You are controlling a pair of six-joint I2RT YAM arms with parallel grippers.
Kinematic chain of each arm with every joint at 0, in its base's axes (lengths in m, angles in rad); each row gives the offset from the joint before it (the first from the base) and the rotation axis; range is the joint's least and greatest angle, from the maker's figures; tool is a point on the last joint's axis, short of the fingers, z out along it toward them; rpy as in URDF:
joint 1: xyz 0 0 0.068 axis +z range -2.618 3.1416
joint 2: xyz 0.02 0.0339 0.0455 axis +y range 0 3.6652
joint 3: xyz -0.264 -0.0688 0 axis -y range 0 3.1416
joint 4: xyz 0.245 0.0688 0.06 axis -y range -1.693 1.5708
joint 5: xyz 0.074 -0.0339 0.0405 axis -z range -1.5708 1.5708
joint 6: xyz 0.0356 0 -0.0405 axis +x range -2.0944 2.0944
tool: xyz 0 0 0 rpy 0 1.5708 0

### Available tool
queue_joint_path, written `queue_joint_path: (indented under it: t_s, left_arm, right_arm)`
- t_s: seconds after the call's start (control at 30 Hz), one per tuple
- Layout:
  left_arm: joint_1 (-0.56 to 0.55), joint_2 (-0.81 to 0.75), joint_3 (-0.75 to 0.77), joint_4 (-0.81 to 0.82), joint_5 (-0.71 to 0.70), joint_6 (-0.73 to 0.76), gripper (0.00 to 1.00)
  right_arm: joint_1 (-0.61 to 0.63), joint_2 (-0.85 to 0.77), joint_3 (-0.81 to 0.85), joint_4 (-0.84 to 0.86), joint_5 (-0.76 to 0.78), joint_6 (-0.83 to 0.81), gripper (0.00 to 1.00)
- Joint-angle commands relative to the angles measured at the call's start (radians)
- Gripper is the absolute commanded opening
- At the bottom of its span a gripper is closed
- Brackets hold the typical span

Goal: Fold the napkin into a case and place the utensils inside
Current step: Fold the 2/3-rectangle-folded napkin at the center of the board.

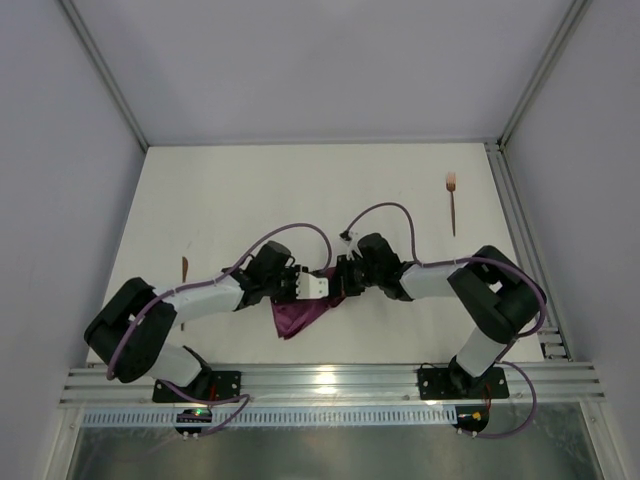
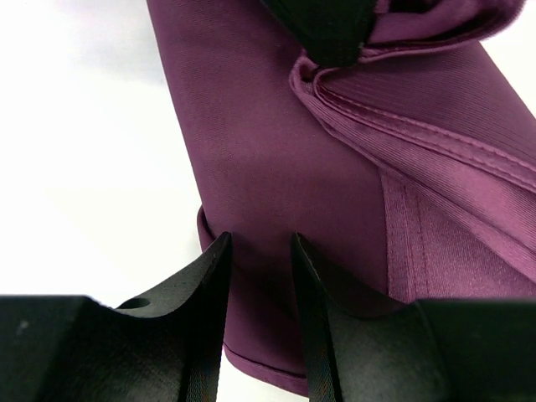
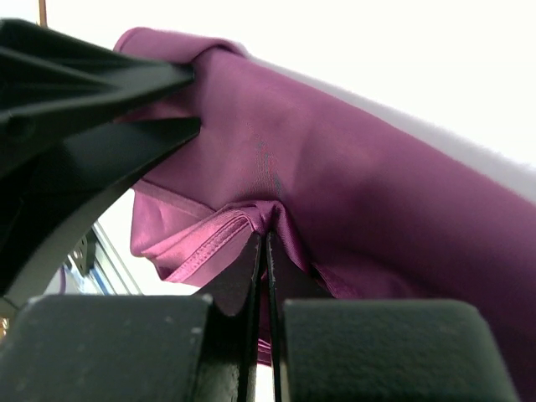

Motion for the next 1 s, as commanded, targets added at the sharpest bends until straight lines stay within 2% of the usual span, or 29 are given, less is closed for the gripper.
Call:
queue_joint_path:
  t_s: [0.0,0.33,0.63,0.83,0.97]
  left_arm:
    - [-0.005,0.048,-0.059,-0.099,-0.031,0.029,0.37]
    - [-0.034,0.051,-0.065,-0.099,-0.051,0.047,0.37]
    - [-0.037,0.047,-0.068,-0.094,-0.054,0.043,0.38]
    - [-0.036,0.033,-0.074,-0.102,-0.052,0.043,0.38]
    - [-0.036,0.014,-0.05,-0.12,-0.04,0.009,0.43]
  right_arm:
    - [-0.007,-0.004,-0.004,0.081,0.006,0.036,0.04]
    - [-0.013,-0.084,0.011,0.02,0.02,-0.002,0.04]
    - [-0.044,0.005,0.045,-0.055,0.121,-0.048,0.04]
    - [-0.049,0.048,0.012,-0.025,0.109,-0.025,0.04]
    - [-0.05,0.054,-0.004,-0.008,0.103,-0.011,0.04]
